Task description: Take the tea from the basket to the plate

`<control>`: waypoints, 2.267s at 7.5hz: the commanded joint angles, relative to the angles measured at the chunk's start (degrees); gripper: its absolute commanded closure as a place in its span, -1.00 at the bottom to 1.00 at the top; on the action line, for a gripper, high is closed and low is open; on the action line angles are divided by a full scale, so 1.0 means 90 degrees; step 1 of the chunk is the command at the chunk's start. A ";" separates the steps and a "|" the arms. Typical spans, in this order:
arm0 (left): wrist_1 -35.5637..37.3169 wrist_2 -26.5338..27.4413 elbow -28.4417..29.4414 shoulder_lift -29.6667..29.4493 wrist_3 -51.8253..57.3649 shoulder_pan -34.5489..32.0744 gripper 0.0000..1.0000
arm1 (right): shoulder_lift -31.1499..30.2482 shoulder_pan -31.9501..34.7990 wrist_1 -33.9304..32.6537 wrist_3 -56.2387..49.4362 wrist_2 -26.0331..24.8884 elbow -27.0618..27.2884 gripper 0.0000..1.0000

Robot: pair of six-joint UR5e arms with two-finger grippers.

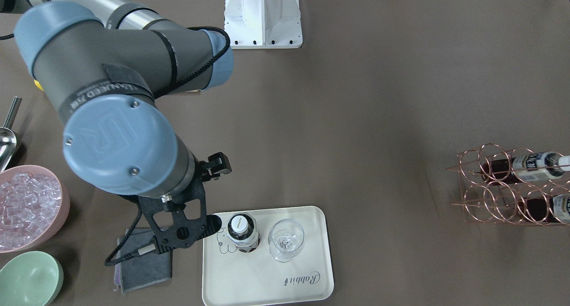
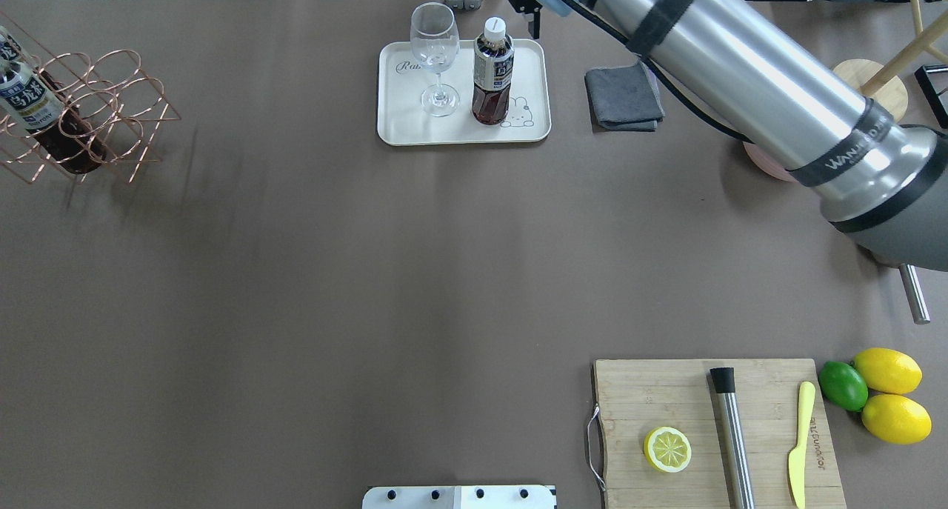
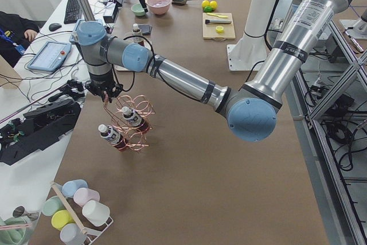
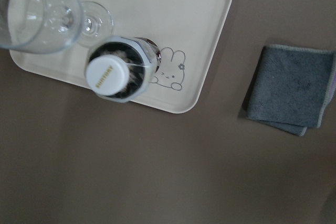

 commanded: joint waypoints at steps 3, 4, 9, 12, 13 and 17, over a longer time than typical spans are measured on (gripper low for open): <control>-0.0221 0.0015 0.0747 -0.0343 -0.0040 0.0040 1.00 | -0.2825 0.0578 -0.0707 -0.0764 0.0081 0.3233 -0.99; -0.0337 0.0141 0.0874 -0.0402 -0.0049 0.0040 1.00 | -0.3858 0.0782 -0.0700 -0.1307 0.0091 0.4054 -0.99; -0.0475 0.0152 0.1100 -0.0569 -0.0205 0.0050 1.00 | -0.7671 0.3278 -0.0632 -0.4144 0.0267 0.4631 -1.00; -0.0504 0.0366 0.1110 -0.0579 -0.0439 0.0206 1.00 | -0.8076 0.4561 -0.0283 -0.4602 -0.0026 0.3595 -1.00; -0.0640 0.0366 0.1149 -0.0579 -0.0517 0.0206 1.00 | -0.8164 0.4756 -0.0261 -0.4574 -0.0142 0.3594 -1.00; -0.0671 0.0376 0.1140 -0.0579 -0.0538 0.0206 0.53 | -0.8126 0.4768 -0.0183 -0.4506 -0.0202 0.3438 -1.00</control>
